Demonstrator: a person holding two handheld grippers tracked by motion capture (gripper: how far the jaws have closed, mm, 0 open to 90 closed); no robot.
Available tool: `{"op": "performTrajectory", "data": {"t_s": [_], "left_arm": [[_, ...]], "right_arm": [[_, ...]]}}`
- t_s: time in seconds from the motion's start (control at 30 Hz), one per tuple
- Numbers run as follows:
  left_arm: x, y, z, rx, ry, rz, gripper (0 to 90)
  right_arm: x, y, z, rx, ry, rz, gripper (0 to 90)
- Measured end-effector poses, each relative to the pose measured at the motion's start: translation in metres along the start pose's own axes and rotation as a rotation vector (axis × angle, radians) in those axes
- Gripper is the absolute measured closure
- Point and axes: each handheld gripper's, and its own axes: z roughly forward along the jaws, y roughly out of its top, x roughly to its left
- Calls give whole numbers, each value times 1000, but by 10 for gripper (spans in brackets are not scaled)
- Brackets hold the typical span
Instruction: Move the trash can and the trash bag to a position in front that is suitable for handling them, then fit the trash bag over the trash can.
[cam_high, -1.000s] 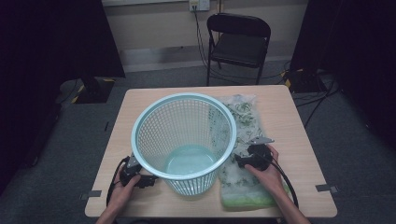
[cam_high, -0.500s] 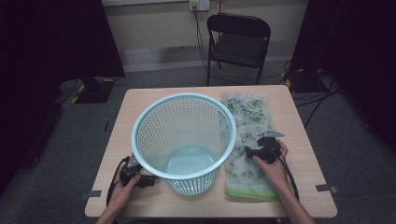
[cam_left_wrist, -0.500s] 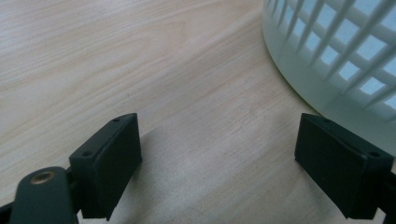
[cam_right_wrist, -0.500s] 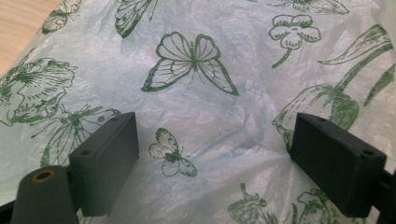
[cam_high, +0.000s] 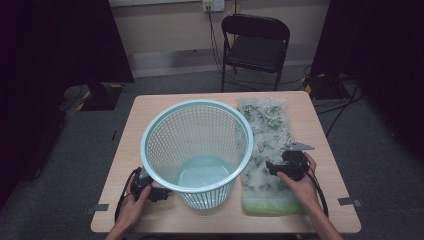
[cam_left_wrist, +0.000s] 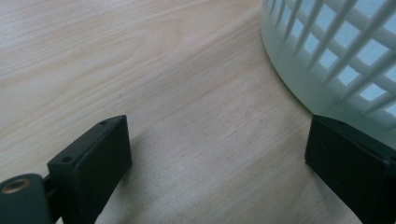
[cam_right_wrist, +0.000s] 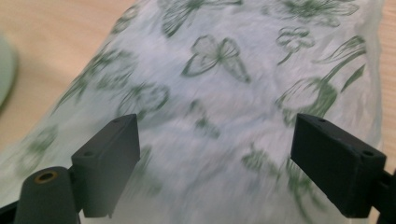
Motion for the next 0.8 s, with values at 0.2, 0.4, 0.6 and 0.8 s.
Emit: {"op": "performTrajectory", "data": {"t_s": [0.2, 0.4, 0.6, 0.8], "left_arm": [[6, -1, -4, -8, -10, -24, 146], [12, 4, -10, -16, -5, -82, 172], [16, 15, -38, -132, -21, -76, 162], [24, 31, -58, -168, -59, -62, 217]], "right_arm": [[7, -30, -13, 31, 34, -31, 151], [3, -42, -5, 25, 25, -35, 160], [2, -43, -4, 10, 19, -37, 154], [2, -43, -4, 12, 19, -34, 153]]}}
